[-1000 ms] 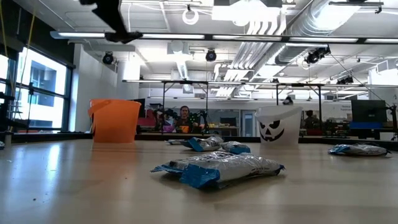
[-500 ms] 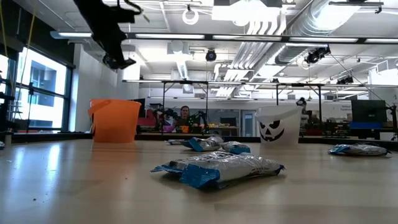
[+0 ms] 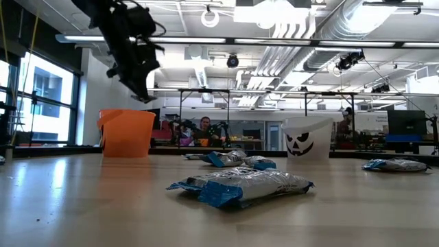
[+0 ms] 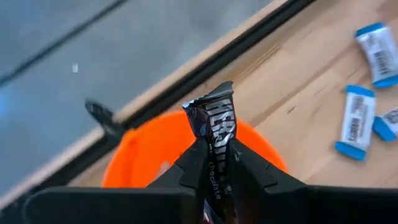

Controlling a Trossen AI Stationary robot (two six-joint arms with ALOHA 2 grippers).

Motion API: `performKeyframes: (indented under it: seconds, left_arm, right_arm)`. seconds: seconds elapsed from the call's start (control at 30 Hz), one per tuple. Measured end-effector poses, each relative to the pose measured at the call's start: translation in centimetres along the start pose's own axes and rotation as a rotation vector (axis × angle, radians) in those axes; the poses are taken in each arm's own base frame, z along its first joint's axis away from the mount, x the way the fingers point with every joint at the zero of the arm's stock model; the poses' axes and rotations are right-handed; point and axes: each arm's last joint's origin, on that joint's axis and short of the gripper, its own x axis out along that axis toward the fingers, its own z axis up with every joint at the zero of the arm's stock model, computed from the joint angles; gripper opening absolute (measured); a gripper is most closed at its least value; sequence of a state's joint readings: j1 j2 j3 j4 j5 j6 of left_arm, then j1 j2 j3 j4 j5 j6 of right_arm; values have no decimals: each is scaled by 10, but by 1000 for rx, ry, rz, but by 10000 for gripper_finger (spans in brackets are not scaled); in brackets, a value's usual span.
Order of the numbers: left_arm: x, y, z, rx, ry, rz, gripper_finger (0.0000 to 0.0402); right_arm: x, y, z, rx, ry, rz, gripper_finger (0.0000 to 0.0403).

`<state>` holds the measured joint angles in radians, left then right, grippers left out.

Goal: Sort candy
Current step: Put the brown chocolate into the orange bucket

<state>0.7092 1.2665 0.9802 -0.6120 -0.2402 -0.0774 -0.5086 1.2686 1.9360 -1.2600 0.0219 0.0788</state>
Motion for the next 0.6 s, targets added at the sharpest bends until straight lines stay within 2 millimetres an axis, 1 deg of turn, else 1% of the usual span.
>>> performKeyframes:
  seconds: [0.17,0.27,0.47,0.6]
  left_arm:
    - [17,0,-6,-71,102,9,60]
    - [21,-1,-7,-108,120,16,77]
    - [21,0,-7,-134,121,43,122]
    - [16,0,-8,-138,118,25,132]
  right_arm:
    - [0,0,0,0,-1,0,149]
    - [0,0,0,0,0,0,149]
    - [0,0,0,0,0,0,149]
    - [0,0,0,0,0,0,149]
